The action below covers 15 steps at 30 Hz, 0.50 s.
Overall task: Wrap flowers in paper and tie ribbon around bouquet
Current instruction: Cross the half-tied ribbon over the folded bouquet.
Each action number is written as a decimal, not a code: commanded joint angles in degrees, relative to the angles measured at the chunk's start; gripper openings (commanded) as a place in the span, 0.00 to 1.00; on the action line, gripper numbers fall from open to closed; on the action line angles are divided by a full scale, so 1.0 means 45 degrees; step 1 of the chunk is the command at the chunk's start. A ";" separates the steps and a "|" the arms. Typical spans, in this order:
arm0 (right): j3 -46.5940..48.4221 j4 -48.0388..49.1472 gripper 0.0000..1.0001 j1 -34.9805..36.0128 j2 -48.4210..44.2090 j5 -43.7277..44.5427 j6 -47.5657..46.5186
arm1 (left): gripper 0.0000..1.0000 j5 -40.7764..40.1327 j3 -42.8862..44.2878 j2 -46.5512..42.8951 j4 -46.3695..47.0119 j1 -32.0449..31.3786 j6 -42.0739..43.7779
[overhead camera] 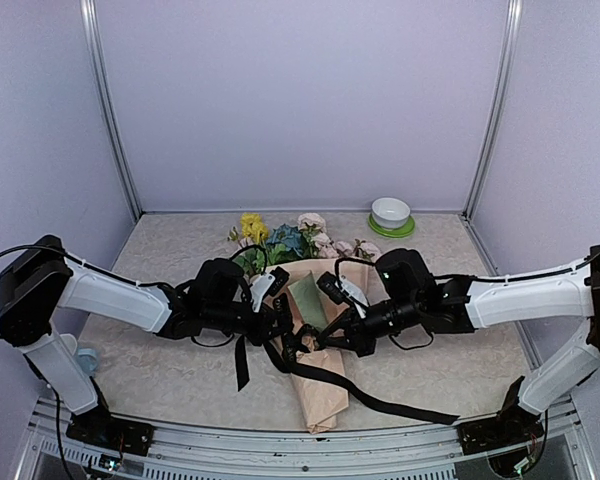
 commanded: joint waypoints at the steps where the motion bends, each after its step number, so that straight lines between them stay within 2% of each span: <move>1: 0.0987 -0.0867 0.03 -0.0132 0.0198 0.2751 -0.0066 | 0.02 0.0285 -0.0109 -0.0077 0.0221 0.0039 -0.0180; 5: 0.1098 -0.0864 0.20 -0.0141 0.0539 0.2956 -0.0170 | 0.02 0.0338 -0.0142 -0.0088 0.0283 0.0052 -0.0160; 9: 0.1522 -0.0786 0.31 0.0035 0.1507 0.1907 -0.0281 | 0.01 0.0390 -0.0124 -0.0076 0.0257 0.0038 -0.0156; 12: 0.1769 -0.0742 0.32 0.0235 0.2022 0.1693 -0.0438 | 0.01 0.0369 -0.0156 -0.0123 0.0258 0.0057 -0.0143; 15: 0.1865 -0.0547 0.18 0.0267 0.2242 0.1451 -0.0443 | 0.01 0.0404 -0.0161 -0.0144 0.0259 0.0057 -0.0135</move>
